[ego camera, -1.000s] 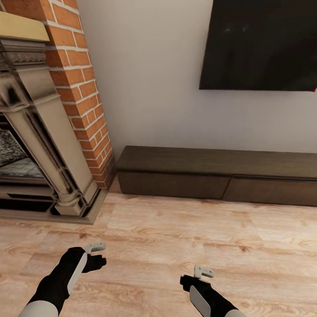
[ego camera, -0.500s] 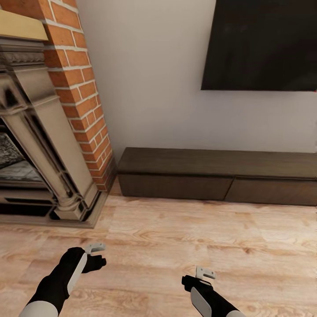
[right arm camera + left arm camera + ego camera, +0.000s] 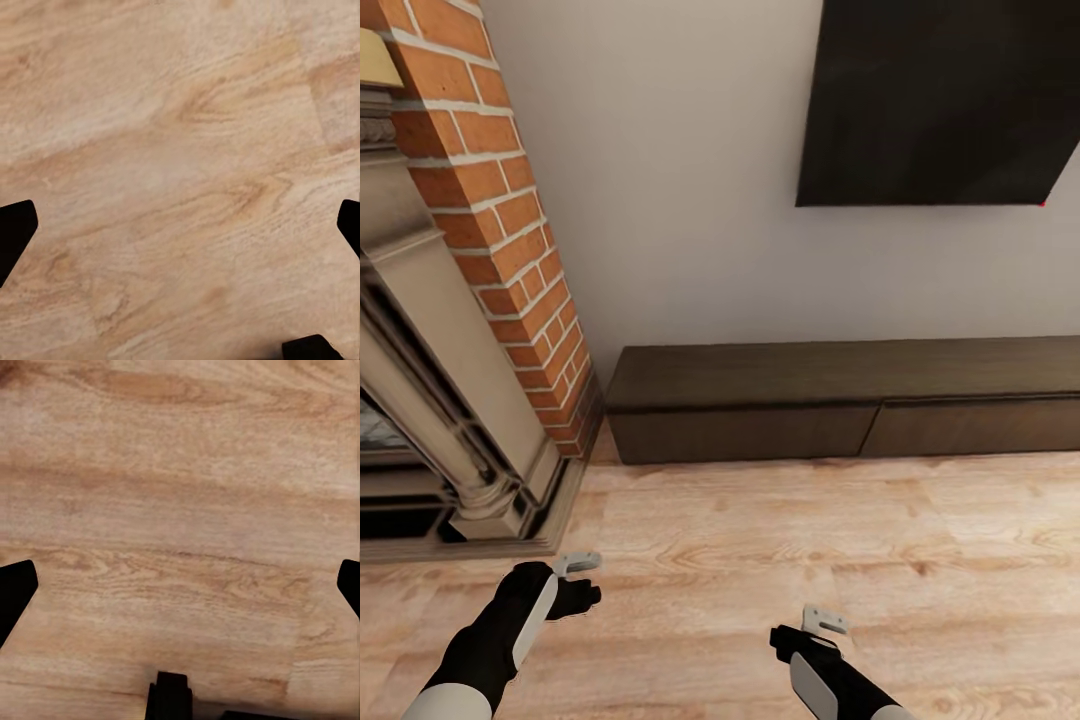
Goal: Place each of the two pumpkins and all three candles from the living room inside a cabinet in the living room (use any cabinet), then make sure every cabinet is closed, and position the cauldron so it is next to a table in the living room.
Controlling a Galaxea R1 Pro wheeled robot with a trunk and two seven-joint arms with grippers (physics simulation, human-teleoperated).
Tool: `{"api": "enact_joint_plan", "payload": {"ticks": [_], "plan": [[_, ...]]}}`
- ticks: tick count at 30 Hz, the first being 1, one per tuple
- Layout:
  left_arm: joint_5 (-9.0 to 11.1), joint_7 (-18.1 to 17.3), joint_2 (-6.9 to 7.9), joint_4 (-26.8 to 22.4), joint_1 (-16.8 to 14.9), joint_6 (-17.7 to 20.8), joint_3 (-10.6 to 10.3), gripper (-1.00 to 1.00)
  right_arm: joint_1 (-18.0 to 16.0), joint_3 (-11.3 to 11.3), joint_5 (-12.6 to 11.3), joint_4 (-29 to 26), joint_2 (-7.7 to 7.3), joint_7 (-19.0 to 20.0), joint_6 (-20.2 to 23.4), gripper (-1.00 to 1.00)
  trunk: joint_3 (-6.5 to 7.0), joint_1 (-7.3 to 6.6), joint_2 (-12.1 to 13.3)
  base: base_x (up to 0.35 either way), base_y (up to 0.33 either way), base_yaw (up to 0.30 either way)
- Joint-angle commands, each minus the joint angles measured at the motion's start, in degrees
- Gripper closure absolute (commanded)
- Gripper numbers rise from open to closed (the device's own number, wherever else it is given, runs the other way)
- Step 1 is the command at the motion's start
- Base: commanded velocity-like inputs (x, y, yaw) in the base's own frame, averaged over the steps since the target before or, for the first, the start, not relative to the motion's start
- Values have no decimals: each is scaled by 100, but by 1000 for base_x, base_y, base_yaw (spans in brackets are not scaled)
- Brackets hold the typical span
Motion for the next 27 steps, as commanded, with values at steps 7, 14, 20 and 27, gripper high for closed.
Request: {"api": "enact_joint_plan", "payload": {"ticks": [7, 14, 20, 27], "plan": [[-1, 0, 0, 0, 0, 0, 0, -100, 0, -1, 3, -1, 1, -2, -22, -100, 0, 0, 0, 204, 227, -5], [10, -2, 6, -28, 0, 46, 11, -100, 0, -21, -3, -1, -27, -4, -18, -100, 0, 0, 0, 204, 227, 0], [17, -2, 1, -170, 11, 138, 14, -100, 0, -34, -8, 1, -43, 21, -24, -100, 0, 0, 0, 217, 220, 0], [25, 3, -20, -256, 25, 153, 4, -100, -1, -39, -14, 2, -48, 28, -23, -100, 0, 0, 0, 136, 71, 0]]}}
